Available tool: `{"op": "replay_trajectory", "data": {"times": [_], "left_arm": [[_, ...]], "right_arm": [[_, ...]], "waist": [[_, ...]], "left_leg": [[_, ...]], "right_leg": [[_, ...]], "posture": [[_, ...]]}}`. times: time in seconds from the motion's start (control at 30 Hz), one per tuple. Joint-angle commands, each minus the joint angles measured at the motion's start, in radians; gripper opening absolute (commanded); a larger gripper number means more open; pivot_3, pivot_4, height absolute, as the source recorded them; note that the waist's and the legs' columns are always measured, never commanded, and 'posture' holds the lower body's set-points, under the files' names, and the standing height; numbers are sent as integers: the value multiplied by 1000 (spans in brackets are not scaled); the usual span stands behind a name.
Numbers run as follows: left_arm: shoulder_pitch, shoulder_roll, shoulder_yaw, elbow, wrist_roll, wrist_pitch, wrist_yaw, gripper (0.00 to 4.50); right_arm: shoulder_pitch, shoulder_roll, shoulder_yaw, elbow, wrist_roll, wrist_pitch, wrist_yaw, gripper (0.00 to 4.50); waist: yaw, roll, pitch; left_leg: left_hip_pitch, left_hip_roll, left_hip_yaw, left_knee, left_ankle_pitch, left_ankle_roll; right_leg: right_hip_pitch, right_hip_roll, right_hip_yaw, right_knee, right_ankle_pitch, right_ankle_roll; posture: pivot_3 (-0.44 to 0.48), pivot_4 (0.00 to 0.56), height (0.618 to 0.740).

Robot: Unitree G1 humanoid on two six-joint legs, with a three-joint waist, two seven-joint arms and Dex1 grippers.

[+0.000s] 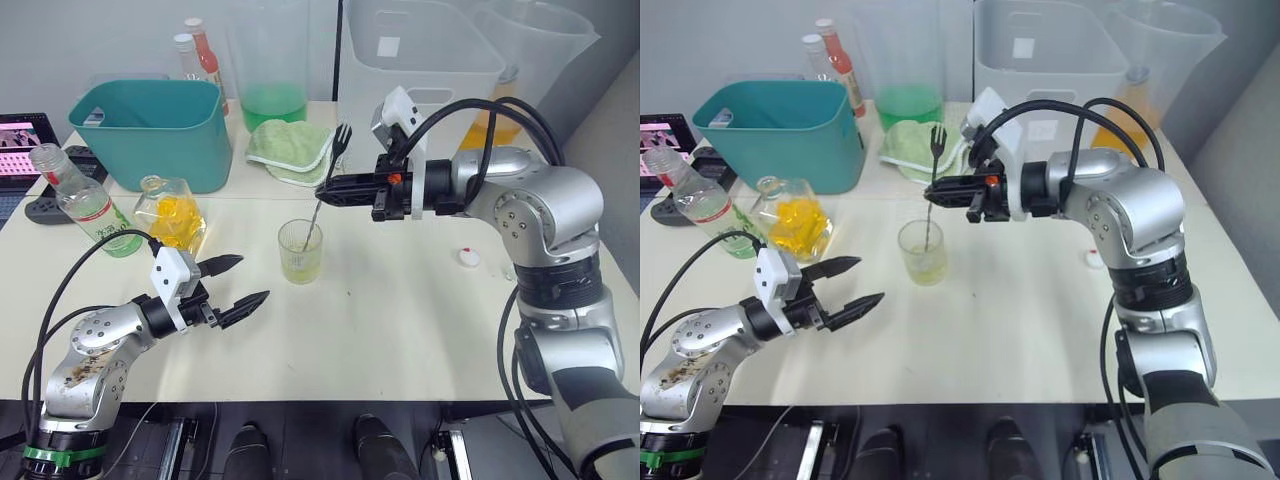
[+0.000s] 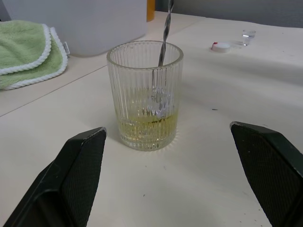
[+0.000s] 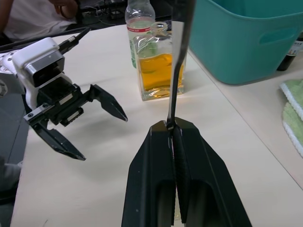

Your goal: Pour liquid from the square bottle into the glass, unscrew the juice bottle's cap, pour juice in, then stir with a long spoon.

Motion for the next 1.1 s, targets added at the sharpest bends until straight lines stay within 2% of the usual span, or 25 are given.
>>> {"op": "replay_trajectory", "data": {"times": [0.03,0.23,0.53,0.8,0.93,1.1], "left_arm": [[-6,-3,4,-17,-2,-26,-1,4436],[0,-2,7,-18,-3,-28,-3,4436],[-13,0,6,3,-5,-39,-17,4436],[-21,4,19,8,-18,-39,-31,4436],[-16,9,31,10,-18,-40,-36,4436],[-8,-1,28,3,-12,-41,-27,4436]], "right_arm": [[-28,-4,-27,-17,-10,-39,-8,0],[-20,-11,-9,-32,-10,-53,18,0],[-45,-37,-172,-41,98,5,-12,0],[-42,-65,-192,-53,131,31,-18,0],[-37,-84,-157,-62,113,14,-10,0],[-34,-85,-6,-59,-11,-83,5,0]], "waist": [[1,0,0],[1,0,0],[5,0,0],[3,0,0],[4,0,0],[-1,0,0]], "left_leg": [[0,0,0,0,0,0],[0,0,0,0,0,0],[0,0,0,0,0,0],[0,0,0,0,0,0],[0,0,0,0,0,0],[0,0,0,0,0,0]], "right_leg": [[0,0,0,0,0,0],[0,0,0,0,0,0],[0,0,0,0,0,0],[0,0,0,0,0,0],[0,0,0,0,0,0],[0,0,0,0,0,0]], "posture": [[0,150,732],[0,150,732],[0,150,732],[0,150,732],[0,150,732],[0,150,732]]}}
